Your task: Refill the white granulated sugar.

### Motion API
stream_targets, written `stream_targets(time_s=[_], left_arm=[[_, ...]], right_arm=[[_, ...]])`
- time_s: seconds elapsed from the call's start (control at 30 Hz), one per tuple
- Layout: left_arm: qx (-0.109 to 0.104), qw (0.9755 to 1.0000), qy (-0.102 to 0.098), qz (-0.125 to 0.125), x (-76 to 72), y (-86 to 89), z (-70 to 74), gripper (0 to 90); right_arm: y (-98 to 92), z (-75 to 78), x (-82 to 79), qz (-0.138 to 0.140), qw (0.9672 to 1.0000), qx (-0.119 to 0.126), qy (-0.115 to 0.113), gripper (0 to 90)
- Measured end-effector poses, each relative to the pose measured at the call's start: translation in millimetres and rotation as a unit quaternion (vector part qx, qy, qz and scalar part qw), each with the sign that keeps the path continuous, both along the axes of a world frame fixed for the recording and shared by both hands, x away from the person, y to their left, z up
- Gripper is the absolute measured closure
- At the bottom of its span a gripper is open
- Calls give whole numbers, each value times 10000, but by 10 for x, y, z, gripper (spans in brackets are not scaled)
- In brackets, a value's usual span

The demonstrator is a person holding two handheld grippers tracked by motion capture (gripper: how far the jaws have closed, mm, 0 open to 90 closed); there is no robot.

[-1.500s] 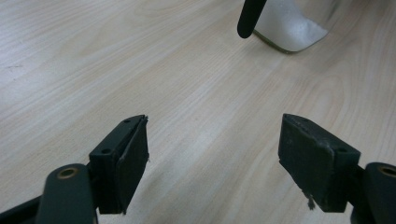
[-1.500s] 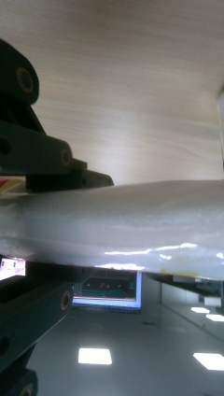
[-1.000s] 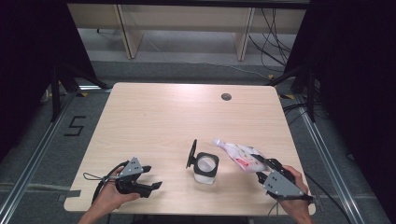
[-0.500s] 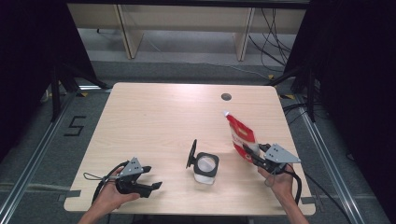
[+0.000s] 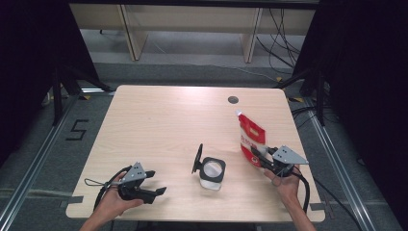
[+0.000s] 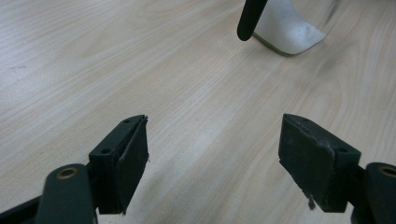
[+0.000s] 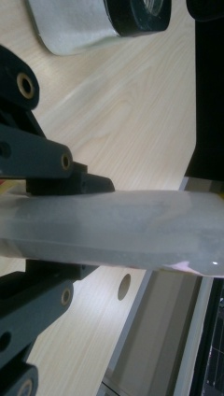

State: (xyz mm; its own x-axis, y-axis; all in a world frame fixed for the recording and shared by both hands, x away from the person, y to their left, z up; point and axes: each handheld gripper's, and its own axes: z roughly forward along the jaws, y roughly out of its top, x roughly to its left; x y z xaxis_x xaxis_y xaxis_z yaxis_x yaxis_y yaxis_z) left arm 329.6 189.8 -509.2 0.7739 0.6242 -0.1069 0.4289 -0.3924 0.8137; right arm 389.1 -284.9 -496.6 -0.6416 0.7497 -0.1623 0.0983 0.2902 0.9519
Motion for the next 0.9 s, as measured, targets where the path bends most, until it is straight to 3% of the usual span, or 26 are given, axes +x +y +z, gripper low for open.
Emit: stream_targets(time_s=[0.07,0.13,0.2,0.23,0.27,0.33,0.37,0.4,0.43,0.47,0.57,0.67,0.77,0.9], left_arm=[[69,9999,-59,-53,9,13,14,241],[-2,10000,-19,17,2,8,12,241],[-54,10000,-13,43,-1,2,9,241],[15,10000,-35,19,3,13,14,241],[48,10000,-63,17,8,18,17,241],[148,9998,-110,-56,16,35,32,241],[16,10000,-96,-19,9,21,26,241],[-11,9999,-121,5,7,19,23,241],[33,9999,-111,-22,14,24,29,240],[-1,9999,-101,1,12,19,27,240],[-2,9999,-111,16,12,19,27,240],[9,10000,-63,48,7,23,42,239],[38,9999,-130,16,14,29,44,239],[-47,9999,-66,137,-3,21,42,239]], right_arm=[[-4,0,-3,-39,9999,-51,-135,704],[-6,0,-43,-90,9999,26,72,704],[-18,5,-48,-134,9999,-5,49,704],[-18,4,-61,-140,9999,-11,92,704],[-31,11,-43,-95,9999,-92,-38,703],[-41,19,-58,-87,9999,-81,47,703],[-45,17,-78,-141,9998,-49,149,703],[-39,8,-81,-185,9998,14,98,703],[-60,5,-75,-139,9999,-59,38,703],[-66,4,-90,-137,9998,-5,153,703],[-84,-10,-102,-237,9996,62,106,701],[-112,-5,-119,-161,9995,13,258,700],[-108,-2,-141,-188,9997,-109,114,697],[-108,10,-148,-261,9995,-108,125,685]])
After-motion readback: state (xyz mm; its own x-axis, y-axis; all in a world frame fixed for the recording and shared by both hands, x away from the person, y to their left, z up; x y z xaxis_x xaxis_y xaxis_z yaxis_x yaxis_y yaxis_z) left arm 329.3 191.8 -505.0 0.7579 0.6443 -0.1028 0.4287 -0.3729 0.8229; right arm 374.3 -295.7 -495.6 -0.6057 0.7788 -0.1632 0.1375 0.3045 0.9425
